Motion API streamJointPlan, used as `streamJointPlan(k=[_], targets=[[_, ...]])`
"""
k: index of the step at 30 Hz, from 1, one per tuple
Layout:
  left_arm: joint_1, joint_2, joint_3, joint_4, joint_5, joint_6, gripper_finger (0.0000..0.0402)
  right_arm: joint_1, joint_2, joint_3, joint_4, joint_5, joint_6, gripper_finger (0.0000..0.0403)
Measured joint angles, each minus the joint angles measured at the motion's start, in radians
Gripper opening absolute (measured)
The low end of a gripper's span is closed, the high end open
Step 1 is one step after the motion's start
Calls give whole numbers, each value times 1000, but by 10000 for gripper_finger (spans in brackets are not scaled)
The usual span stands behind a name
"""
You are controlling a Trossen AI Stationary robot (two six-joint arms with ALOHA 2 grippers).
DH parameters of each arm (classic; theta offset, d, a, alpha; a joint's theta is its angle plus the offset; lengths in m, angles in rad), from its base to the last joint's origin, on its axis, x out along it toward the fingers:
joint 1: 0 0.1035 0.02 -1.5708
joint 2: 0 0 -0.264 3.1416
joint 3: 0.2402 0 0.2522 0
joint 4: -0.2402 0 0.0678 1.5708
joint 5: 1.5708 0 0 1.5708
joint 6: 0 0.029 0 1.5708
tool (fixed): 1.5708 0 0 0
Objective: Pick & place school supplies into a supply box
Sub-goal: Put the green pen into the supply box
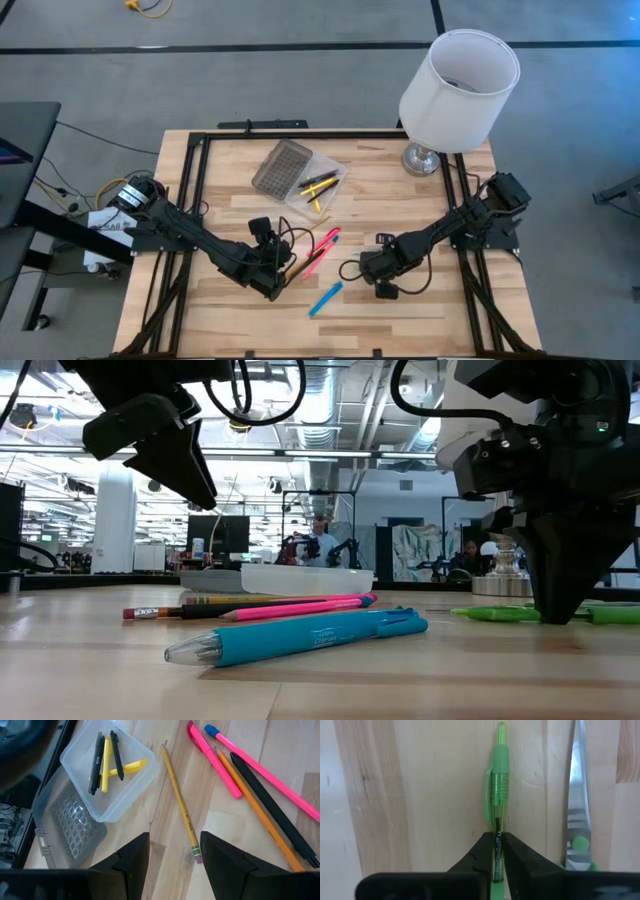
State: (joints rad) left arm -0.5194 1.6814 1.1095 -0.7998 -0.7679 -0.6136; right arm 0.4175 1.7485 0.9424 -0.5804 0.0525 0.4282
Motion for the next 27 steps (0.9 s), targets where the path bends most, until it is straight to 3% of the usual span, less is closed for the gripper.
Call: streamJointPlan(k=[27], targets=[[0,0,0,-54,-4,-56,171,14,0,2,20,32,-145,16]])
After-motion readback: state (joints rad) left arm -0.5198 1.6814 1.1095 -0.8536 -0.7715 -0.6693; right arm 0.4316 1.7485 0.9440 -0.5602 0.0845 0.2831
